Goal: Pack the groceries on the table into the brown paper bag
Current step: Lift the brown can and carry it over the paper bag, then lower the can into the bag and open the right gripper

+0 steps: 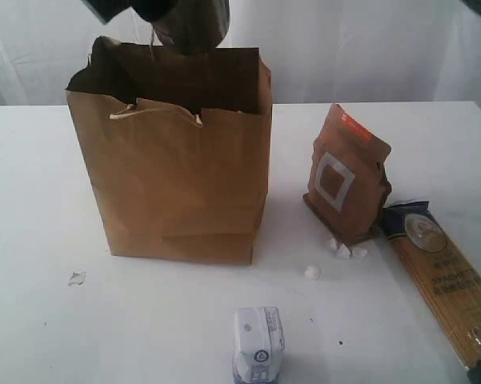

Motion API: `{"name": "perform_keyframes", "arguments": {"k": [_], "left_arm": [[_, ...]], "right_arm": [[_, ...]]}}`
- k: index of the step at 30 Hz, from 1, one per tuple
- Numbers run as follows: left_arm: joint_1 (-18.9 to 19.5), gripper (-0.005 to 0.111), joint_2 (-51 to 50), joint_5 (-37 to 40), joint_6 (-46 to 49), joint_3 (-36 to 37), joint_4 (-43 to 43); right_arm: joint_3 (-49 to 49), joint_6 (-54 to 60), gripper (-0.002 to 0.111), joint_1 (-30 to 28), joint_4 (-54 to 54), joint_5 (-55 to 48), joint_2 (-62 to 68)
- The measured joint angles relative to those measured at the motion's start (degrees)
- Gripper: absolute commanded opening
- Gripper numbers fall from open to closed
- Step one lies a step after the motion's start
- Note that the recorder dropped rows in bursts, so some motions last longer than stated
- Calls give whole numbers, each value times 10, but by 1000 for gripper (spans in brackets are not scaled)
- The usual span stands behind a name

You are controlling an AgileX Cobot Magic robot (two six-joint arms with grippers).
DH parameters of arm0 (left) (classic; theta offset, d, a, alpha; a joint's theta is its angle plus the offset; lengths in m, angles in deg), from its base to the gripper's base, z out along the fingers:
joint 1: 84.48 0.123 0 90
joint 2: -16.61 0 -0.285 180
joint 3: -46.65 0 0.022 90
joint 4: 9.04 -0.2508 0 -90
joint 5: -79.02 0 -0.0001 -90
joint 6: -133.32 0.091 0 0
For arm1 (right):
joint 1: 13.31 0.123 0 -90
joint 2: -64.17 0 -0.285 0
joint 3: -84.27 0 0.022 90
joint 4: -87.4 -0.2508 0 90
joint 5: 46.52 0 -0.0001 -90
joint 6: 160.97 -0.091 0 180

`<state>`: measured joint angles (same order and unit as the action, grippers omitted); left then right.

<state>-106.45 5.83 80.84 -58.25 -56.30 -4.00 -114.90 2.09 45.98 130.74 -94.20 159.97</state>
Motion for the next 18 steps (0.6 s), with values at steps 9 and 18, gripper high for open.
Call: {"name": "perform_keyframes", "arguments": {"k": [9,18], "left_arm": [[0,0,0,0,0,0,0],[0,0,0,0,0,0,0]], "right_arm": [[0,0,9,-27,-67,16,57],[0,0,9,-87,-126,44,103]]}}
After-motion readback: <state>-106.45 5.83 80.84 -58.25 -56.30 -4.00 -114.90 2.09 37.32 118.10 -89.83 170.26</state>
